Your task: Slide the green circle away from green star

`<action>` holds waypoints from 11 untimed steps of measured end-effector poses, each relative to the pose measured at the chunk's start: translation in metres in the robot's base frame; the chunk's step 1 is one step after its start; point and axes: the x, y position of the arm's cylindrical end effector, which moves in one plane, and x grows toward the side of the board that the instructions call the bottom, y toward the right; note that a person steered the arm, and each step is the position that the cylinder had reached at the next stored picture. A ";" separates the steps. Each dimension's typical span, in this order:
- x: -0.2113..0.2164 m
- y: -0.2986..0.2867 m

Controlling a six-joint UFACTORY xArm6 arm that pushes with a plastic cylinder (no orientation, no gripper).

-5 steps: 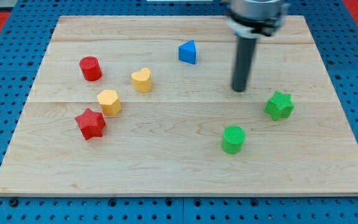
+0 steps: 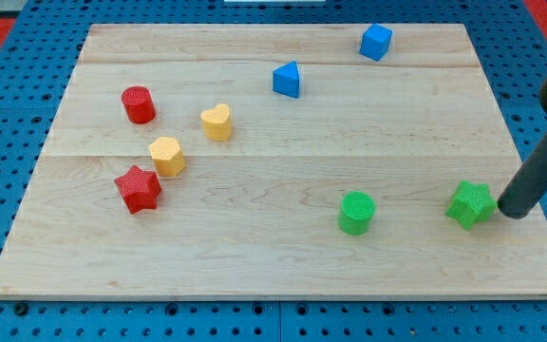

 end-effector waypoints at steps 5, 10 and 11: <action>0.042 -0.233; 0.031 -0.273; -0.006 -0.296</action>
